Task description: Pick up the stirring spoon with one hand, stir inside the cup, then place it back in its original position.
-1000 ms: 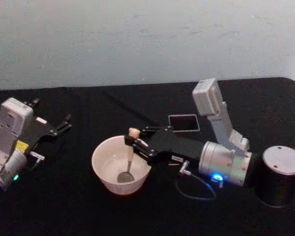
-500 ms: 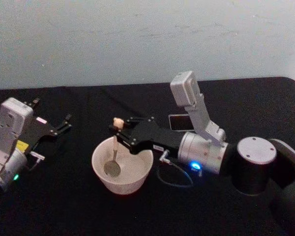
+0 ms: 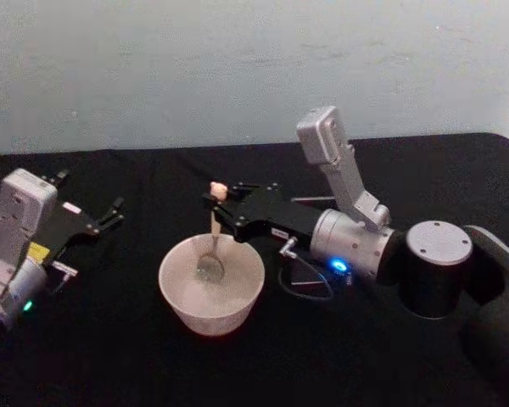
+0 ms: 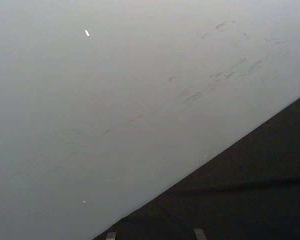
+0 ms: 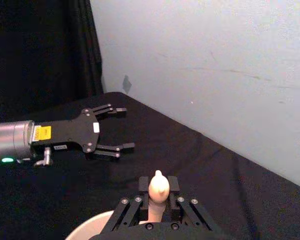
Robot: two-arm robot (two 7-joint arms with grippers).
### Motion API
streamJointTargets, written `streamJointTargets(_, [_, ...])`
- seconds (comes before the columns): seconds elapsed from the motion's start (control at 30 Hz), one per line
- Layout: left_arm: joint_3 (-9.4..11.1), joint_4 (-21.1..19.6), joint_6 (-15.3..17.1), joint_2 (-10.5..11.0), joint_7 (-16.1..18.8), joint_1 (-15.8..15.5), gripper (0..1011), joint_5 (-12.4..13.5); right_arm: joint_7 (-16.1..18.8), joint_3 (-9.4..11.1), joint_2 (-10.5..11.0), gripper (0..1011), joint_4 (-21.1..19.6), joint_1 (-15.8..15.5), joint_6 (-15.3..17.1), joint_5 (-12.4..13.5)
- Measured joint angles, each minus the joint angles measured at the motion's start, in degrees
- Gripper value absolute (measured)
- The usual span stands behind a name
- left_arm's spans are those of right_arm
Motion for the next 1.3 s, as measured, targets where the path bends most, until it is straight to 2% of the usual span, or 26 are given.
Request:
streamJointTargets(0.2, [0.0, 0.0, 0.0, 0.0, 0.0, 0.0, 1001, 0.0, 0.2, 1.2, 2.0, 218, -2.8, -1.7, 0.0, -0.1])
streamJointTargets(0.43, [0.0, 0.0, 0.0, 0.0, 0.0, 0.0, 1001, 0.0, 1.5, 2.6, 5.3, 218, -8.2, -5.1, 1.0, 1.8])
streamJointTargets(0.7, [0.0, 0.0, 0.0, 0.0, 0.0, 0.0, 1001, 0.0, 2.5, 2.4, 7.6, 218, -12.1, -7.8, 2.1, 3.7])
streamJointTargets(0.97, [0.0, 0.0, 0.0, 0.0, 0.0, 0.0, 1001, 0.0, 2.4, 0.9, 7.0, 218, -12.3, -7.8, 2.3, 4.1])
streamJointTargets(1.3, [0.0, 0.0, 0.0, 0.0, 0.0, 0.0, 1001, 0.0, 1.4, -1.3, 3.5, 218, -8.6, -5.2, 1.7, 2.9])
